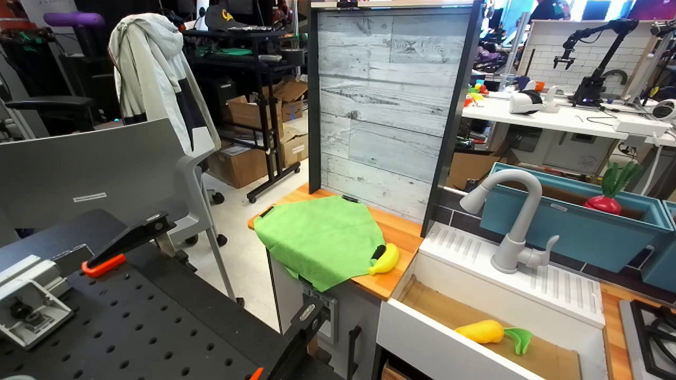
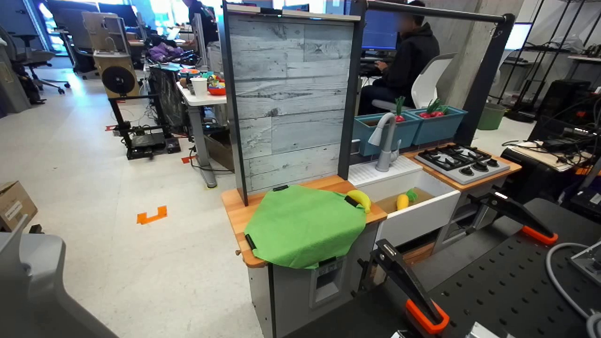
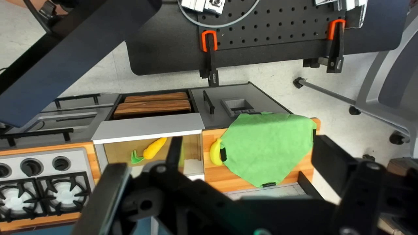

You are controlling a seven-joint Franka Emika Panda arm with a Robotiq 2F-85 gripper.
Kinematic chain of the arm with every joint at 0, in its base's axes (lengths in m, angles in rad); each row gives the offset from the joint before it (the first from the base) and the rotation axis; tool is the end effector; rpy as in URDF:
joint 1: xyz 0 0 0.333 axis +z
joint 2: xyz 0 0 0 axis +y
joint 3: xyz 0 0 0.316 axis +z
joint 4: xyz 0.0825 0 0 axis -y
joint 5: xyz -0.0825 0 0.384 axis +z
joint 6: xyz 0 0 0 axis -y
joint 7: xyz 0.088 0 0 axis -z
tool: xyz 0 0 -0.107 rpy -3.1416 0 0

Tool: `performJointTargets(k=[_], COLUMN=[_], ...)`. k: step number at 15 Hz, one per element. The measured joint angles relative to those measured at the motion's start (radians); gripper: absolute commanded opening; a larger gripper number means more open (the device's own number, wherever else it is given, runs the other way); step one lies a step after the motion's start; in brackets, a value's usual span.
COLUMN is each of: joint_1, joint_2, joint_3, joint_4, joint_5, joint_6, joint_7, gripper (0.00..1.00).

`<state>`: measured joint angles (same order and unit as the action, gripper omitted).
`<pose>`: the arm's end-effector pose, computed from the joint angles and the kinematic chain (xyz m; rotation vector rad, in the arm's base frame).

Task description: Fold the green cloth in half

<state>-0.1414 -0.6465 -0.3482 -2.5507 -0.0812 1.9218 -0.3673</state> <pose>0.3138 -0.1788 0.4673 -3.0164 0.0401 -0.0638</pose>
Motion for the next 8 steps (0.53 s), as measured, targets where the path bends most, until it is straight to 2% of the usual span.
performJointTargets(k=[8], joint_1=[0.014], joint_2=[0.065], joint_3=[0.092], joint_4=[0.012], joint_5=[0.061], joint_6=[0.035], joint_7=[0.109], gripper=[1.00])
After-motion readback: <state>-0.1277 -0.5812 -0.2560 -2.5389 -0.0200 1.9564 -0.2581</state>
